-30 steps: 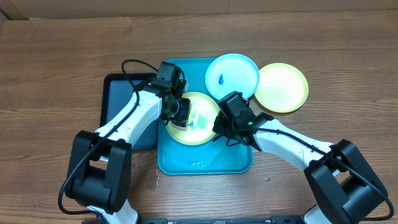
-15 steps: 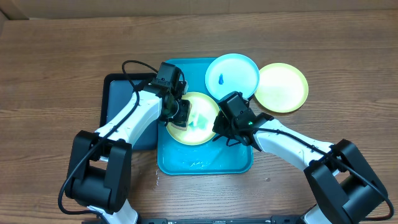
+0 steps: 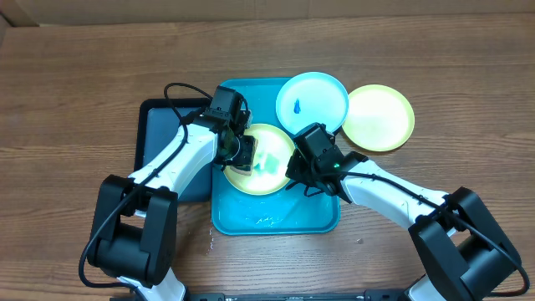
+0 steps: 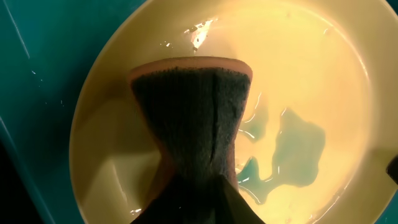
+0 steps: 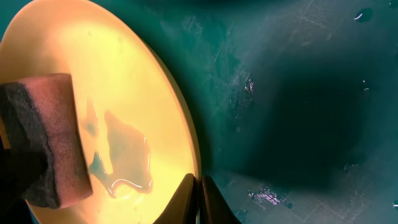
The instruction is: Clean dirty plates on tray and stack at the side
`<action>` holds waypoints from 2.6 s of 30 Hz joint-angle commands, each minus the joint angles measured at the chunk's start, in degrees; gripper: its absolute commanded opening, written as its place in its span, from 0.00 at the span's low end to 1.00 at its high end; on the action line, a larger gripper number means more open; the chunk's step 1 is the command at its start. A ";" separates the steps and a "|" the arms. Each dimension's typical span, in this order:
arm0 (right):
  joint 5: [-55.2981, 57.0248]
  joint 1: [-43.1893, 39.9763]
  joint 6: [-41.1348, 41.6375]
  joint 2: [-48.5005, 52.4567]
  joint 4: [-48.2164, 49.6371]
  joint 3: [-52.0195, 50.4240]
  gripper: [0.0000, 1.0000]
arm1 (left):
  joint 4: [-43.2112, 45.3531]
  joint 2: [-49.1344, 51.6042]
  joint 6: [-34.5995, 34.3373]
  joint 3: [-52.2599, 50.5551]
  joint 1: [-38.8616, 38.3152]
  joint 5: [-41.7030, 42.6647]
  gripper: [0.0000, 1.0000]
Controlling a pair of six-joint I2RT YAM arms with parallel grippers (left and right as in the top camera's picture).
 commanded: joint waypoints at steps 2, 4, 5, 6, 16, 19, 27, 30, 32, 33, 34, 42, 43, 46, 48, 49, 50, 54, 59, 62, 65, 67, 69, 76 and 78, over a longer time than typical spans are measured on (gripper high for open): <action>-0.46 0.28 -0.35 0.46 0.46 -0.46 0.04 | 0.17 0.37 1.16 -0.90 -0.42 -0.37 0.20; -0.46 0.28 -0.35 0.46 0.46 -0.46 0.04 | 0.46 0.35 1.16 -1.22 -0.42 -0.35 0.20; -0.46 0.28 -0.35 0.46 0.46 -0.46 0.04 | 0.59 0.37 1.16 -1.44 -0.42 -0.35 0.20; -0.46 0.28 -0.35 0.46 0.46 -0.46 0.04 | 0.72 0.37 1.16 -1.62 -0.42 -0.37 0.20; -0.46 0.28 -0.37 0.46 0.48 -0.46 0.04 | 5.84 0.37 1.11 -5.25 -0.42 -0.31 0.04; -0.46 0.28 -0.37 0.46 0.48 -0.46 0.04 | 6.47 0.50 1.11 -6.23 -0.42 -0.17 0.04; -0.46 0.28 -0.35 0.46 0.59 -0.46 0.04 | 7.98 0.50 1.16 -5.84 0.07 21.77 0.04; -0.46 0.28 -0.37 0.46 0.52 -0.46 0.04 | 7.58 0.39 1.18 -3.28 1.09 25.24 0.04; -0.46 0.28 -0.37 0.46 0.39 -0.46 0.04 | 6.25 -0.07 1.38 -0.81 1.73 25.27 0.04; -0.46 0.28 -0.37 0.46 0.39 -0.46 0.04 | 5.55 -0.44 1.88 0.55 1.92 25.27 0.04; -0.44 0.28 -0.37 0.46 0.39 -0.46 0.04 | 4.79 -0.90 2.73 1.88 1.97 25.16 0.04; -0.44 0.28 -0.37 0.46 0.55 -0.46 0.04 | 0.37 -1.60 3.98 5.31 1.62 7.65 0.04; -0.44 0.28 -0.37 0.46 0.55 -0.46 0.04 | -0.37 -1.46 3.98 5.29 1.62 5.20 0.04; -0.44 0.28 -0.37 0.46 0.59 -0.46 0.04 | -2.23 -0.92 3.96 5.07 1.60 -0.92 0.04; -0.44 0.28 -0.35 0.46 0.61 -0.46 0.04 | -2.12 -0.61 3.93 4.26 1.60 -2.56 0.04; -0.44 0.28 -0.35 0.46 0.61 -0.46 0.04 | -1.90 -0.61 3.93 3.69 1.60 -2.93 0.04; -0.44 0.28 -0.35 0.46 0.61 -0.46 0.04 | -1.49 -0.61 3.93 2.80 1.62 -3.19 0.04; -0.46 0.28 -0.37 0.46 0.57 -0.46 0.04 | 0.85 -0.61 3.85 -0.55 1.62 -4.24 0.04; -0.46 0.28 -0.35 0.46 0.61 -0.46 0.04 | 5.20 -0.59 3.04 -5.01 1.40 -0.52 0.04; -0.44 0.28 -0.35 0.46 0.61 -0.46 0.04 | 6.40 -0.57 3.04 -6.34 1.42 4.63 0.04; -0.46 0.28 -0.35 0.46 0.61 -0.46 0.04 | 6.73 -0.57 3.02 -6.34 1.51 12.66 0.04; -0.46 0.28 -0.33 0.46 0.66 -0.46 0.04 | 7.50 -0.57 3.02 -6.34 1.51 18.45 0.04; -0.44 0.28 -0.35 0.46 0.66 -0.46 0.04 | 8.74 -0.57 2.99 -6.34 1.40 21.99 0.04; -0.46 0.28 -0.37 0.46 0.57 -0.46 0.04 | 9.44 -0.90 2.43 -0.96 4.44 32.74 0.04; -0.46 0.28 -0.37 0.46 0.55 -0.46 0.04 | 7.26 -1.46 2.45 1.92 5.68 33.24 0.04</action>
